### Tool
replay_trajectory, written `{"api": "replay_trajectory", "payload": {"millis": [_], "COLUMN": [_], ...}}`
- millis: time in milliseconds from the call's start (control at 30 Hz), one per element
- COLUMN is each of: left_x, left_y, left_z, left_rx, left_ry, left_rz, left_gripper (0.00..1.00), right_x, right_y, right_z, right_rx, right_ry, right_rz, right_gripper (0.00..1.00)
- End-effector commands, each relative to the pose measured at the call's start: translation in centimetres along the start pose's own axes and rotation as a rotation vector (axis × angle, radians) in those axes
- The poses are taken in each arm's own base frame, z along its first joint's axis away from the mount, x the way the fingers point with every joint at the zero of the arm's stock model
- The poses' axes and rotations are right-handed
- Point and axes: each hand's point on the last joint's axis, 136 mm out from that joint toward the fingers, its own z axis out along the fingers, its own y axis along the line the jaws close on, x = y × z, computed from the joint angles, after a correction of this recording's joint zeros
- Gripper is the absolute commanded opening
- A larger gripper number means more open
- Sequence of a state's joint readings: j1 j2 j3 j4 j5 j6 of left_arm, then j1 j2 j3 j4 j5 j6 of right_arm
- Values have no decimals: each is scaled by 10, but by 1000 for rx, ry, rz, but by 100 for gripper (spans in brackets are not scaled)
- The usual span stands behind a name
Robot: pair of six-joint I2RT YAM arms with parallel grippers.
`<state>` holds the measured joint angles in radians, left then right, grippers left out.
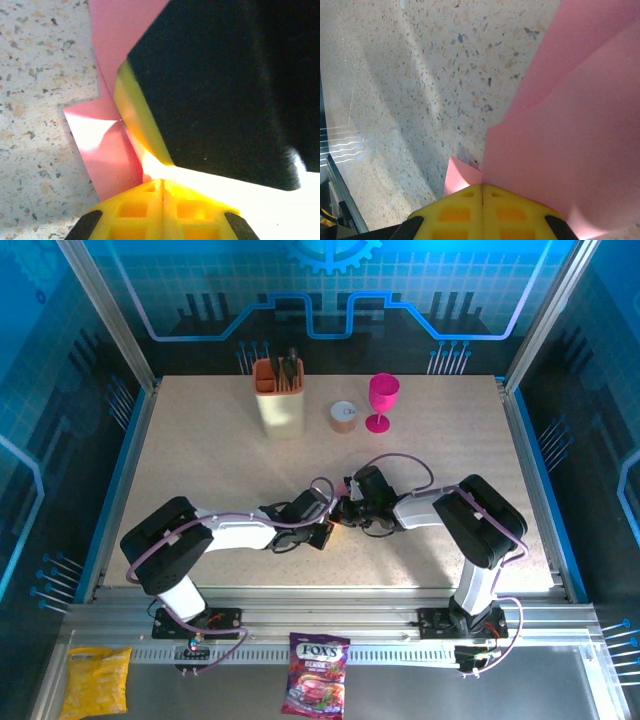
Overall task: Fold a paper plane with a square sheet of paper (pick it up from the middle)
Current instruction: Fold the wing for the fifth time at the center of the table.
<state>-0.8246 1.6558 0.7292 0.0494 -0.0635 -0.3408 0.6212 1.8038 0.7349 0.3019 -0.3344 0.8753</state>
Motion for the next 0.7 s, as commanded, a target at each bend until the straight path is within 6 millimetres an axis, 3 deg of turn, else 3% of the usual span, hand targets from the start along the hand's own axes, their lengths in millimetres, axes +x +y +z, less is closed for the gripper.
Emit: {"api": "replay_trajectory", "payload": {"millis": [0, 167, 367, 500, 667], "left_x": [32, 50, 57, 59, 60], "left_y": [23, 26, 27, 27, 28], "left_z": [4, 7, 9, 10, 11], "left_rx": [-62, -48, -29, -21, -15], "left_ry": [67, 95, 97, 96, 99], "left_rz": [-26, -56, -81, -85, -91], "left_gripper": [0, 0, 0, 0, 0], "right_x": [39, 11, -19, -13, 5], "right_y": [-60, -22, 21, 25, 23], "right_z": [3, -9, -46, -56, -45], "right_rx": [213, 135, 82, 84, 89], "right_ry": [119, 75, -36, -51, -35], "right_rz": [81, 15, -86, -93, -92], "right_gripper": [0, 0, 0, 0, 0]}}
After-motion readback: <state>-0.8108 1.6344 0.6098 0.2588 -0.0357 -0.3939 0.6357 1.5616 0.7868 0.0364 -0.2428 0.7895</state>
